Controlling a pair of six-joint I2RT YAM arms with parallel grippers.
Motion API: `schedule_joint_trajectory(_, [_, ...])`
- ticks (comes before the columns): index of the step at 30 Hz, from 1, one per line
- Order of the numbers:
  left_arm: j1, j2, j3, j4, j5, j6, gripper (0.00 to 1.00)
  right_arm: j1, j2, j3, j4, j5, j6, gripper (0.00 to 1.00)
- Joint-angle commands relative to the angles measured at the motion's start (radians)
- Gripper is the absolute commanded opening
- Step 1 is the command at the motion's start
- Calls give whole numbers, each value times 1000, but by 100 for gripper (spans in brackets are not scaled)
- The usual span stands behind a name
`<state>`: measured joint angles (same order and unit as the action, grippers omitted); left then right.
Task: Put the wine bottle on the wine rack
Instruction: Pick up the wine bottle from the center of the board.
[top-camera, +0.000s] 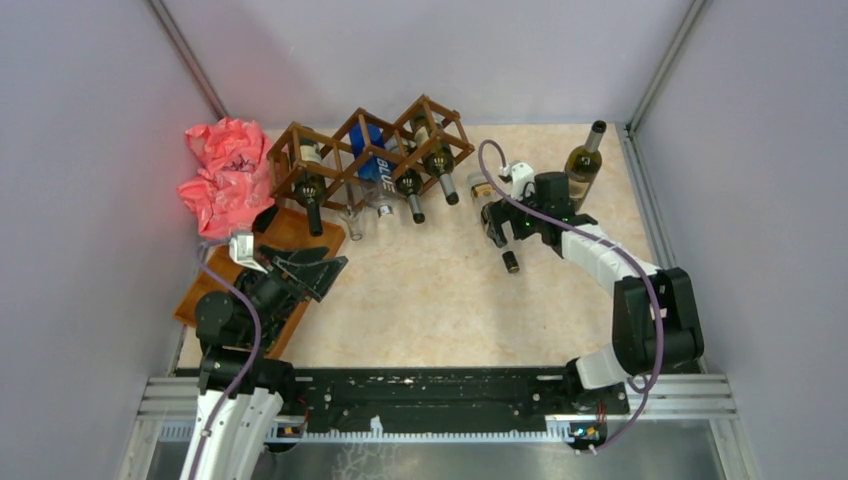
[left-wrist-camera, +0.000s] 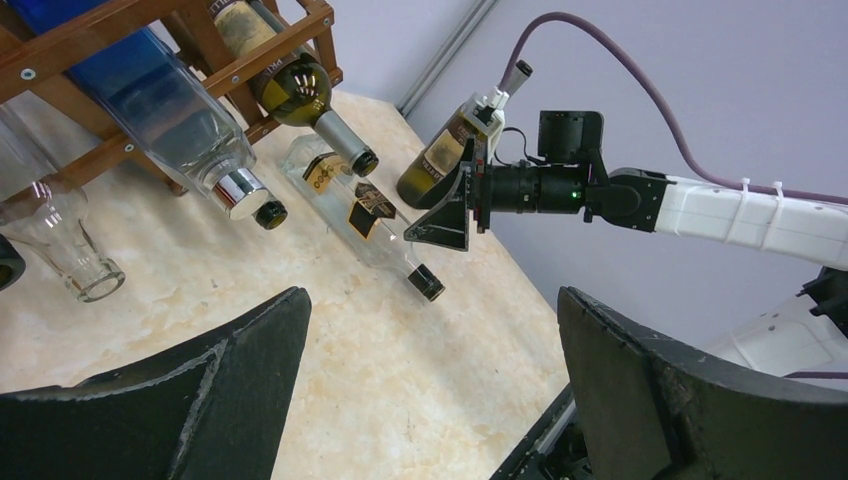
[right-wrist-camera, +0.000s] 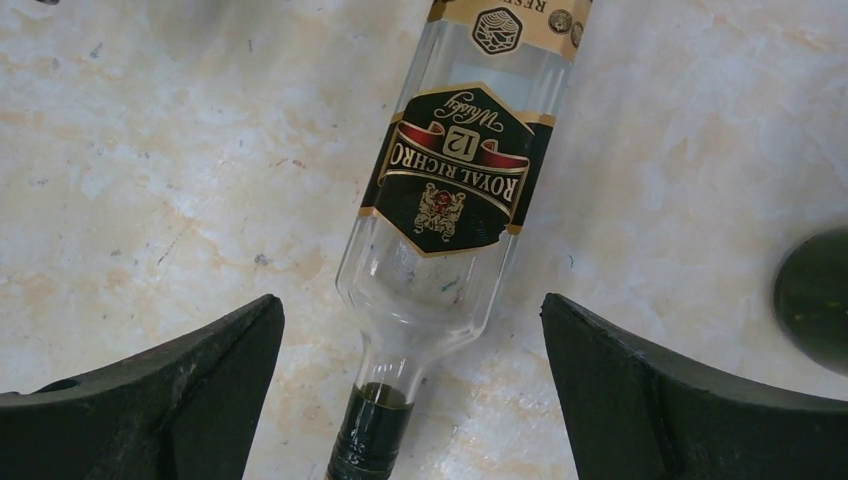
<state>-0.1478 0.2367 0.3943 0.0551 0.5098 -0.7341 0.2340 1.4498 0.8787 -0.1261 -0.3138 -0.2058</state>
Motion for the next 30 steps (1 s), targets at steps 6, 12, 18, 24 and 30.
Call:
schedule_joint_trajectory(6, [5, 9, -11, 55, 23, -12, 99, 48, 74, 74, 76, 81, 136, 98])
schedule_joint_trajectory(12, [4, 3, -9, 43, 20, -8, 99, 93, 181, 155, 68, 288, 212, 99])
schedule_joint_trajectory(18, [4, -4, 9, 8, 19, 8, 99, 110, 288, 217, 20, 380, 254, 98])
schedule_joint_trajectory(24, [4, -18, 8, -6, 15, 9, 99, 118, 323, 210, 26, 393, 243, 95])
schedule_joint_trajectory(30, [4, -22, 7, -5, 16, 5, 99, 126, 329, 205, 27, 392, 222, 80])
